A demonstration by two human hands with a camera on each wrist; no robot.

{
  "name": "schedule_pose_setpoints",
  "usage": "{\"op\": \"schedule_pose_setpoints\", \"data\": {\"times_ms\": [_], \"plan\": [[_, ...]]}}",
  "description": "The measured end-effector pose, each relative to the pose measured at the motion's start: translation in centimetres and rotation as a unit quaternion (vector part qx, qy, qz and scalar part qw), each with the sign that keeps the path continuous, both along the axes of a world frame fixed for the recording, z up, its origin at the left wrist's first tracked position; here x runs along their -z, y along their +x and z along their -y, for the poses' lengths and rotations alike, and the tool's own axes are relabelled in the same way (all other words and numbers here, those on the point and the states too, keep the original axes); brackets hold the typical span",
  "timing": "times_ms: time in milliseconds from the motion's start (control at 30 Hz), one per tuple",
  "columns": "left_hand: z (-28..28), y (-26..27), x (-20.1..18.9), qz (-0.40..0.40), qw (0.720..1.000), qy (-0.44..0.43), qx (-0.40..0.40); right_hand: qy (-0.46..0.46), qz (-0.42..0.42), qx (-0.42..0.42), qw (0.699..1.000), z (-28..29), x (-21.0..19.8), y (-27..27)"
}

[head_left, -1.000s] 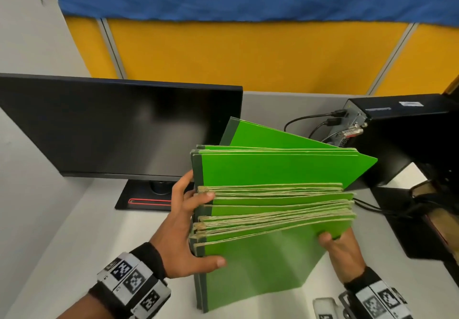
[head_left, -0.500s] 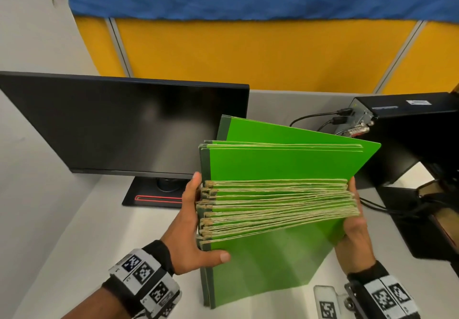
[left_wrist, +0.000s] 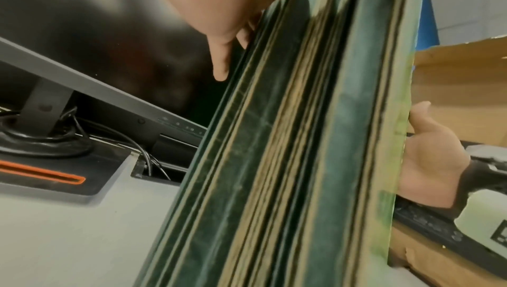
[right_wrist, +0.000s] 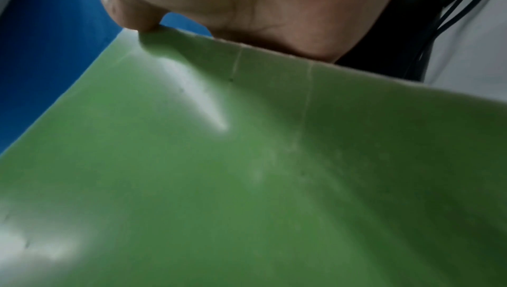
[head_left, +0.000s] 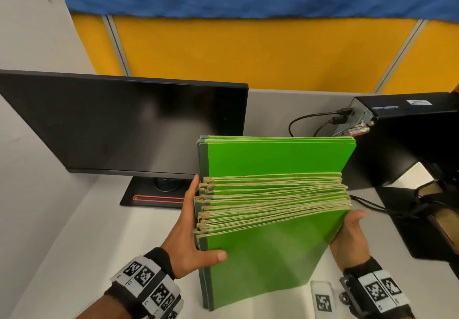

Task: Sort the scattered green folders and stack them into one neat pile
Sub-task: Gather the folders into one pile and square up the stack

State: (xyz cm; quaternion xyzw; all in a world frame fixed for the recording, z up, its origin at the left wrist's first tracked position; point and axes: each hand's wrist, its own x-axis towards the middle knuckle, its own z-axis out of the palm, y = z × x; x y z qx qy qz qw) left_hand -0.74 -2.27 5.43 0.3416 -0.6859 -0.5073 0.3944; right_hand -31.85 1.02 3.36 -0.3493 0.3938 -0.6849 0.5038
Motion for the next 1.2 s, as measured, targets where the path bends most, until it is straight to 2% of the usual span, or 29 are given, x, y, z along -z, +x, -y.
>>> {"op": "schedule_pose_setpoints", "data": {"times_ms": [133,267,367,467,533,667,867,967,1200], "plan": [[-0.5,-0.8,0.3,-0.001,1.0,-0.02,-0.021,0.054,-0.11,0.073,0.99,-0.3,1.8,0.1],[-0.5,-0.7,1.1,0.017,0.999,-0.031,-0.03,0.044,-0.258,0.048,0.964,-0.1,-0.7,0.4],[-0.4,-0.8,1.4,0.056,0.995,-0.044,-0.065,0.017,-0.295,0.071,0.953,0.6,-0.4,0.3],[0.1,-0.4,1.1,0.075,0.992,-0.048,-0.085,0.006,-0.268,0.145,0.952,1.8,-0.5,1.7],[0.4,0.5,1.0,0.079,0.991,-0.051,-0.091,0.018,-0.253,0.159,0.954,2.7,-0.6,2.9],[0.0,3.3,0.4,0.089,0.988,-0.057,-0.114,0.038,-0.226,0.113,0.967,3.7,0.0,5.2],[-0.8,8.4,-0.3,0.089,0.975,-0.048,-0.198,0.038,-0.269,0.067,0.96,4.8,-0.9,11.0],[-1.5,12.2,0.4,0.09,0.963,-0.021,-0.252,0.048,-0.291,0.044,0.954,4.7,-1.2,14.7],[-2.6,18.2,0.9,0.108,0.948,0.103,-0.279,0.16,-0.288,-0.02,0.944,4.3,0.6,21.8]]}}
